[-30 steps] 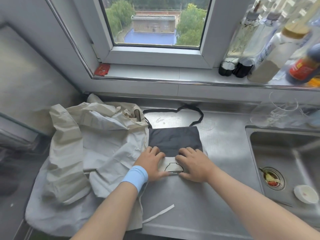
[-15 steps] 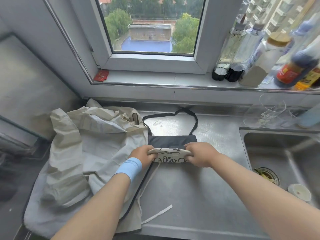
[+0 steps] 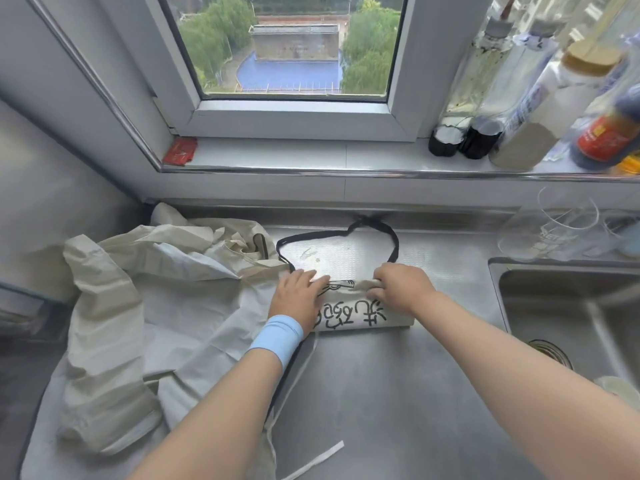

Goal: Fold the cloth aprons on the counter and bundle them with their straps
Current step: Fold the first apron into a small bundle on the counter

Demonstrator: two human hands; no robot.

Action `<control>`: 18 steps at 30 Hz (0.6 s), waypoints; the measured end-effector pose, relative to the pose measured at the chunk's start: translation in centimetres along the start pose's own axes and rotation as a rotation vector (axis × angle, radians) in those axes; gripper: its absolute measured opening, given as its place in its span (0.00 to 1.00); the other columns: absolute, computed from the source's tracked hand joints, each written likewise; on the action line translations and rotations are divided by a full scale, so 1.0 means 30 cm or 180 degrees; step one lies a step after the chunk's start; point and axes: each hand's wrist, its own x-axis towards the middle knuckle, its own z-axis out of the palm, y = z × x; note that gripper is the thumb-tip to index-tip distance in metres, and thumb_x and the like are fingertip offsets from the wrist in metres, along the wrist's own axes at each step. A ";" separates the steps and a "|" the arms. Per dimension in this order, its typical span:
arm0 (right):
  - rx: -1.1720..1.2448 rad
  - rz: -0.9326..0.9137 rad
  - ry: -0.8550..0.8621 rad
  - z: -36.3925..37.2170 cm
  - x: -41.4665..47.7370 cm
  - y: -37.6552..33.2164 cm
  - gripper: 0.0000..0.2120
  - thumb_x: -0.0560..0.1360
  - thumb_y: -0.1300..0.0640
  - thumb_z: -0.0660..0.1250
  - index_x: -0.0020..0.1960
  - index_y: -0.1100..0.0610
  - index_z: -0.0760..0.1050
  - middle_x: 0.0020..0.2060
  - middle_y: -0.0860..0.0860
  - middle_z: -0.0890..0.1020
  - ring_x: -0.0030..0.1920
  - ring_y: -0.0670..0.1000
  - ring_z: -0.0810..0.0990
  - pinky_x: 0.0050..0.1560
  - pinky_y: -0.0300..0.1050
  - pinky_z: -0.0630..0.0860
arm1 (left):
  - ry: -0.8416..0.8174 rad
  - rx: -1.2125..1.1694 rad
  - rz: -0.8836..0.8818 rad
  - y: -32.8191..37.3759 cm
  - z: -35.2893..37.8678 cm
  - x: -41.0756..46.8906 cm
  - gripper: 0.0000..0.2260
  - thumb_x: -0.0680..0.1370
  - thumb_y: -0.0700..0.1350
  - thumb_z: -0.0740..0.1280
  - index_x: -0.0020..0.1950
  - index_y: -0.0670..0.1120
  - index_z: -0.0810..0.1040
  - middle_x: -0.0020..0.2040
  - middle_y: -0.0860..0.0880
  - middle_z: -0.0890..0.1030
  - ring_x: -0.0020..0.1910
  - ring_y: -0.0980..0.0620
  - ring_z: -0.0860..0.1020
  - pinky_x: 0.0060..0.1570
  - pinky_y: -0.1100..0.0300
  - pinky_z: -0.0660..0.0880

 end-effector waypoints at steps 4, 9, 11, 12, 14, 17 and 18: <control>-0.0659 -0.0110 0.0238 0.018 0.027 -0.019 0.14 0.75 0.43 0.67 0.51 0.53 0.74 0.48 0.51 0.78 0.51 0.56 0.78 0.44 0.49 0.68 | -0.0241 0.0113 0.0070 -0.004 0.035 0.053 0.15 0.78 0.49 0.63 0.64 0.56 0.75 0.57 0.50 0.77 0.55 0.44 0.75 0.59 0.52 0.66; -0.1212 -0.0868 0.0863 0.128 0.019 -0.112 0.21 0.72 0.60 0.55 0.63 0.60 0.74 0.66 0.61 0.75 0.65 0.63 0.74 0.60 0.58 0.72 | 0.0825 0.0365 0.0349 0.067 0.064 0.061 0.13 0.71 0.38 0.58 0.47 0.48 0.79 0.44 0.49 0.79 0.40 0.46 0.76 0.44 0.52 0.72; -0.0762 -0.0721 0.0652 0.169 0.005 -0.125 0.25 0.75 0.57 0.51 0.69 0.60 0.73 0.70 0.60 0.73 0.70 0.62 0.72 0.67 0.59 0.71 | 0.0862 0.0321 0.0480 0.089 0.081 0.062 0.10 0.71 0.38 0.61 0.47 0.48 0.79 0.44 0.50 0.79 0.39 0.46 0.76 0.42 0.53 0.73; -0.0525 -0.0616 0.0573 0.186 0.000 -0.116 0.26 0.77 0.55 0.49 0.72 0.59 0.71 0.72 0.59 0.71 0.72 0.61 0.70 0.69 0.60 0.68 | 0.0817 0.0283 0.0512 0.088 0.095 0.065 0.10 0.71 0.39 0.62 0.47 0.48 0.80 0.46 0.50 0.80 0.40 0.46 0.77 0.43 0.53 0.73; -0.0191 -0.0491 0.0406 0.197 -0.013 -0.087 0.28 0.81 0.46 0.45 0.79 0.51 0.60 0.78 0.56 0.58 0.78 0.57 0.57 0.76 0.59 0.57 | 0.0566 0.0173 0.0561 0.062 0.117 0.050 0.13 0.74 0.43 0.60 0.54 0.48 0.81 0.54 0.49 0.82 0.49 0.45 0.79 0.51 0.51 0.74; -0.0192 -0.0546 0.0079 0.206 -0.006 -0.043 0.31 0.80 0.36 0.43 0.80 0.41 0.42 0.79 0.49 0.39 0.79 0.51 0.38 0.77 0.59 0.41 | 0.0034 0.0225 0.0522 -0.010 0.146 0.005 0.23 0.78 0.53 0.54 0.70 0.49 0.73 0.71 0.49 0.72 0.69 0.46 0.71 0.68 0.47 0.65; -0.0222 -0.0588 0.0076 0.206 -0.002 -0.029 0.31 0.80 0.35 0.43 0.80 0.40 0.40 0.79 0.49 0.38 0.79 0.50 0.36 0.77 0.59 0.39 | -0.0105 0.0212 0.0465 -0.034 0.148 -0.007 0.25 0.79 0.56 0.52 0.74 0.50 0.68 0.75 0.49 0.67 0.73 0.47 0.66 0.71 0.46 0.58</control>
